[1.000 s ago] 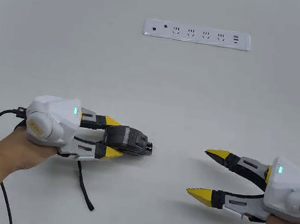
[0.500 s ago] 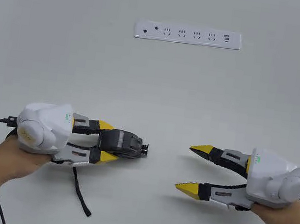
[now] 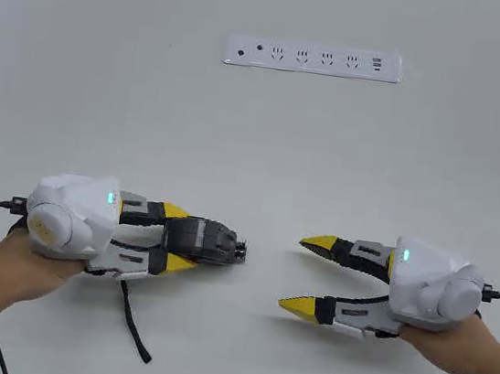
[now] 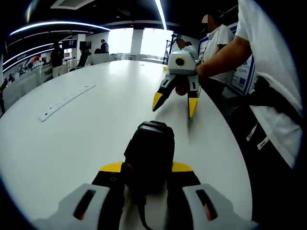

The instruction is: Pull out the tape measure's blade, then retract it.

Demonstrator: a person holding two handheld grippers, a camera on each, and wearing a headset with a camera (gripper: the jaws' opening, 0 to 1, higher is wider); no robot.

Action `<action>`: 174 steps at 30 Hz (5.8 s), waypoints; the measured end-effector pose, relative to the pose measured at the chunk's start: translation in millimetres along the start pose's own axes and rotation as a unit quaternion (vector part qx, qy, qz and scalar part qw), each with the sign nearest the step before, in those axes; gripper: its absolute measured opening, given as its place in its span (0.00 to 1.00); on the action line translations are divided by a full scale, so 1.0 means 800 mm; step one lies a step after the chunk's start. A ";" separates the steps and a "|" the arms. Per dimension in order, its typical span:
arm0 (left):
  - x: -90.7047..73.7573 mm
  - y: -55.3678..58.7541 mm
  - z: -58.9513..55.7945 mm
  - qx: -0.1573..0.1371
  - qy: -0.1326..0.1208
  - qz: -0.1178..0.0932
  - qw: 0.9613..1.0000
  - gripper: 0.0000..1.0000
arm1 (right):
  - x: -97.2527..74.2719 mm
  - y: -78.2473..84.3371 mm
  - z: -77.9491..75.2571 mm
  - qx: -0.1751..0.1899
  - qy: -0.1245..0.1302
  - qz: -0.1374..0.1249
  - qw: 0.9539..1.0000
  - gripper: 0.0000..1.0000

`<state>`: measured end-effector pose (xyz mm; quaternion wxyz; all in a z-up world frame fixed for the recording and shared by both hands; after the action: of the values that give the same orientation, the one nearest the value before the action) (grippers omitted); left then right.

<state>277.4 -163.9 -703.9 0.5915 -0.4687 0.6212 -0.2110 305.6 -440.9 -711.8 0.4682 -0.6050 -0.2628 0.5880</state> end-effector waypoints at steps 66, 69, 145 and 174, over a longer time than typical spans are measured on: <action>0.000 0.003 0.001 -0.002 0.000 -0.001 1.000 0.30 | 0.092 -0.002 -0.005 -0.096 -0.046 -0.018 0.994 0.15; 0.000 0.003 0.002 -0.003 0.000 -0.001 1.000 0.30 | 0.093 -0.003 -0.006 -0.098 -0.046 -0.019 0.994 0.15; 0.002 -0.005 0.000 0.012 0.006 0.012 1.000 0.28 | 0.063 0.014 -0.024 -0.079 -0.063 -0.029 0.994 0.10; 0.002 -0.005 0.001 0.009 0.004 0.011 1.000 0.28 | 0.023 0.031 -0.038 -0.062 -0.056 -0.029 0.996 0.09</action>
<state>279.5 -166.4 -701.6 0.5957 -0.4555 0.6266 -0.2123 332.4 -443.3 -746.5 0.4313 -0.5908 -0.3420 0.5899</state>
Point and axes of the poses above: the centre of the closed fingertips' face, and the gripper's own axes: x roughly forward along the fingers, z roughly to its left, y roughly out of its underside, the point moved 10 cm from there along -x, roughly backward along the fingers, and after that the axes turned 10 degrees about y, right-handed, at the moved point
